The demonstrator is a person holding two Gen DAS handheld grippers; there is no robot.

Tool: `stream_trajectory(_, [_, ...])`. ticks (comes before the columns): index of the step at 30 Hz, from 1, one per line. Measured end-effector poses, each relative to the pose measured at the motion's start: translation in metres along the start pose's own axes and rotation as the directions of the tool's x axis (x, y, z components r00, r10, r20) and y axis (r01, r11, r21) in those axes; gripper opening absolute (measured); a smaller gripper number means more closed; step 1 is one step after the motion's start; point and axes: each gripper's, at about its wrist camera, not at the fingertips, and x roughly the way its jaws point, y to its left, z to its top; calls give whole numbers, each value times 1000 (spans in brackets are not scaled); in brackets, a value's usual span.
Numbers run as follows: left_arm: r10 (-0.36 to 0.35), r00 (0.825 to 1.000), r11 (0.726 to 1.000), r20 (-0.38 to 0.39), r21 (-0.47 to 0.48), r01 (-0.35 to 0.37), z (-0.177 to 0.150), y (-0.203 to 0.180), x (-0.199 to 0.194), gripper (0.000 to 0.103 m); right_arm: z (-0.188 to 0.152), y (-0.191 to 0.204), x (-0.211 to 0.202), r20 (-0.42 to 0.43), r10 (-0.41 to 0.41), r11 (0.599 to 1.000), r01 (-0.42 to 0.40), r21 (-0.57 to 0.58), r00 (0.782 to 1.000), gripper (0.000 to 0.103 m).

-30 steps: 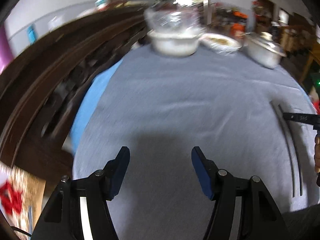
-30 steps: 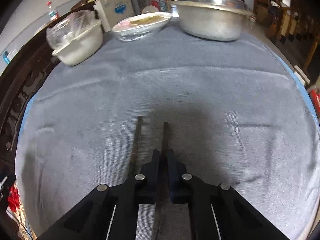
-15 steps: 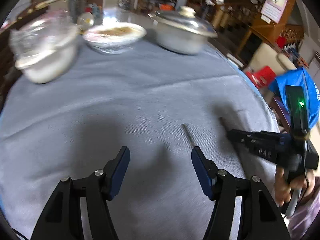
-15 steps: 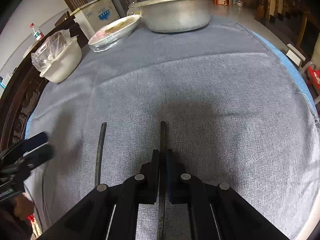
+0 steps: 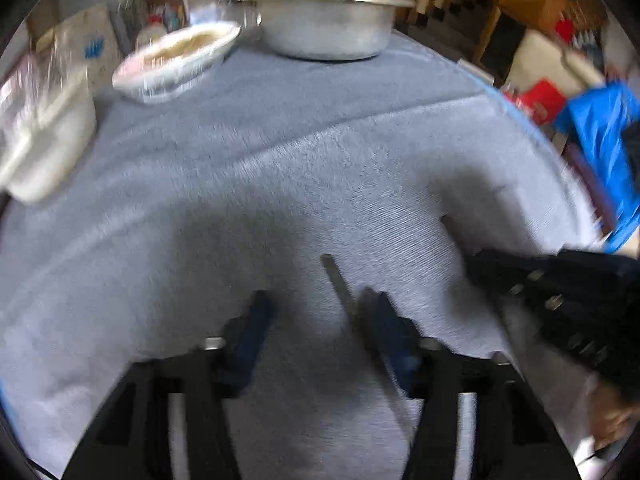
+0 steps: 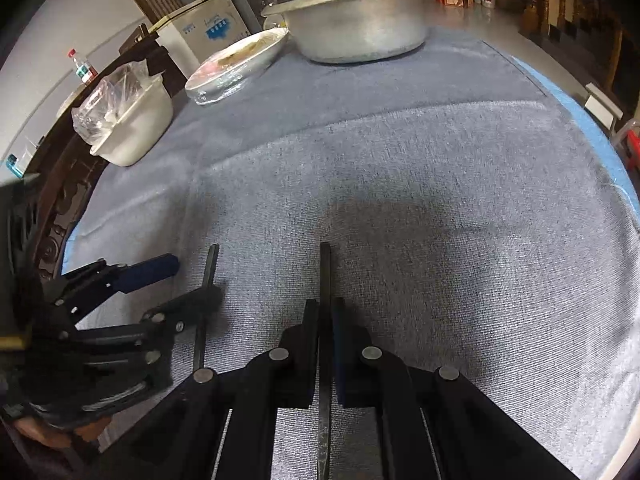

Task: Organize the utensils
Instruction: 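Close the right gripper on one remaining chopstick while the left grips the other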

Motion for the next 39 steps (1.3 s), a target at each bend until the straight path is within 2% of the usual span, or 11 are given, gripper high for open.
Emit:
stream_trajectory(2, [-15, 1000, 1000, 11, 26, 15, -3, 2, -3, 16, 1, 0, 1, -7, 2, 1000, -2, 7, 1000, 8])
stream_trajectory(5, [-26, 1000, 999, -10, 31, 26, -7, 14, -5, 9, 3, 1, 1, -30, 7, 1000, -6, 25, 1000, 7])
stream_trajectory(8, [-3, 1000, 998, -17, 61, 4, -14, 26, -8, 7, 2, 8, 4, -73, 72, 997, -69, 38, 995, 6])
stream_trajectory(11, [1, 999, 999, -42, 54, 2, -26, 47, -13, 7, 2, 23, 6, -77, 22, 1000, -23, -13, 997, 10])
stream_trajectory(18, [-7, 995, 997, -95, -71, 1, -44, 83, -26, 7, 16, 40, 6, -99, -72, 995, 64, -80, 992, 18])
stream_trajectory(21, [-44, 991, 989, -128, -145, 25, -39, 90, -24, 18, 22, 44, 9, -131, -111, 988, 96, -118, 985, 27])
stream_trajectory(23, [-42, 989, 984, -140, -178, 17, -33, 92, -21, 45, 26, 50, 16, -162, -145, 982, 121, -147, 976, 27])
stream_trajectory(29, [-5, 991, 982, -137, -189, -22, -20, 90, -14, 47, 31, 68, 30, -168, -230, 954, 188, -235, 958, 25])
stream_trajectory(30, [1, 991, 982, -132, -188, -26, -19, 90, -14, 45, 31, 71, 31, -171, -238, 950, 192, -247, 956, 22])
stream_trajectory(34, [32, 995, 985, -97, -167, -48, -20, 90, -16, 8, 31, 76, 35, -175, -233, 950, 185, -253, 957, 7])
stream_trajectory(39, [-6, 998, 972, -67, -236, -10, -35, 106, -23, 5, 24, 69, 26, -158, -159, 974, 129, -187, 975, 6])
